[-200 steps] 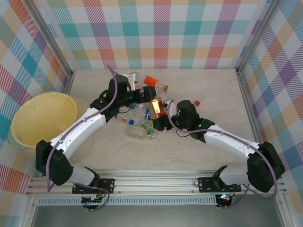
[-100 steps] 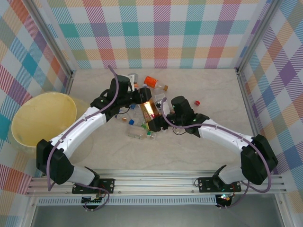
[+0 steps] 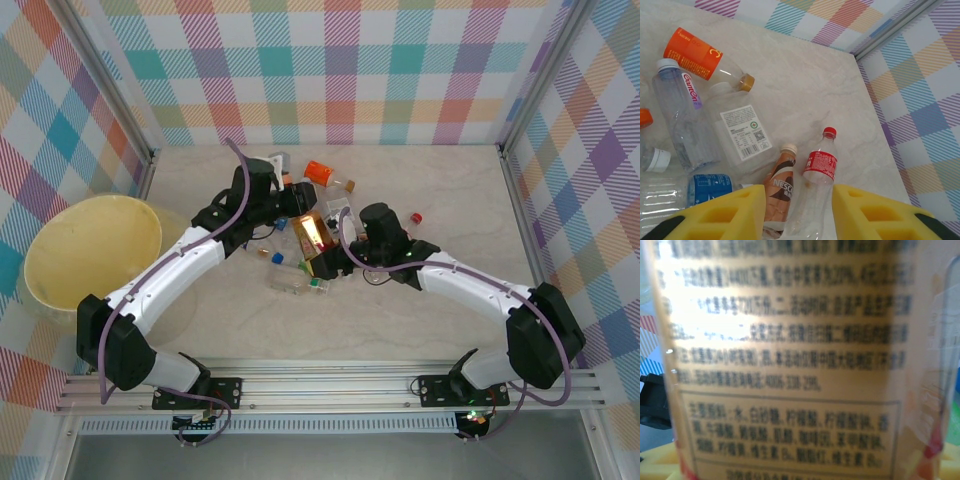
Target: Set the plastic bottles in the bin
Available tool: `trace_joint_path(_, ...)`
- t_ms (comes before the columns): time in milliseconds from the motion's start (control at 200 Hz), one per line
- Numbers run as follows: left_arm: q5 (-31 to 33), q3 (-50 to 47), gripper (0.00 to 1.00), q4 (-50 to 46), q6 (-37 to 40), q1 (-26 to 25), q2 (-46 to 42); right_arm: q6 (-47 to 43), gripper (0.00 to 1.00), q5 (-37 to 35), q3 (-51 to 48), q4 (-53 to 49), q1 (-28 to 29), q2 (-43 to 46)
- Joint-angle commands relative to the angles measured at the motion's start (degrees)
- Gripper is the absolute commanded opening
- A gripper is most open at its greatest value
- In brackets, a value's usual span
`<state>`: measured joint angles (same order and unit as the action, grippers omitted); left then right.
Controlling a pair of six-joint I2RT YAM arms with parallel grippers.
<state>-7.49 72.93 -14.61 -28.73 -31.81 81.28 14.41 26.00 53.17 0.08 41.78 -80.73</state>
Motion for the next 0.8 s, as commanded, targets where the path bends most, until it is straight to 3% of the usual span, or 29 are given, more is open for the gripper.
trace_joint_path(0, -1.33, 0.86, 0.4, 0.64, -0.1, -0.23, -0.45, -2.12, 0.66, 0.0, 2.77, 4.33, 0.5, -0.41)
trace_joint_path(160, 0.01, 0.66, 0.37, 0.01, -0.97, 0.59, -1.72, -5.97, 0.8, -0.72, 4.61, 1.36, 0.48, -0.39)
trace_joint_path(360, -1.21, -0.56, 0.33, 1.83, -3.56, 1.91, -3.11, -7.43, 0.89, -0.2, 4.89, 0.48, 0.43, -0.23)
trace_joint_path(480, 1.82, -0.1, 0.33, -0.28, -2.97, 2.79, -4.59, -9.44, 1.0, -0.61, 5.41, -1.95, 0.5, 0.99)
trace_joint_path(620, 6.06, -0.08, 0.32, -4.25, -2.52, 4.94, -6.68, -11.71, 1.0, -3.81, 5.4, -2.72, 0.5, 5.96)
trace_joint_path(715, 10.02, 0.97, 0.32, -6.71, -0.47, 5.7, -8.26, -11.06, 1.0, -9.1, 3.0, 2.56, 0.49, 11.06)
trace_joint_path(795, 14.79, 2.46, 0.32, -8.98, 2.61, 6.01, -10.12, -8.42, 1.0, -20.79, 0.2, 7.8, 0.49, 14.31)
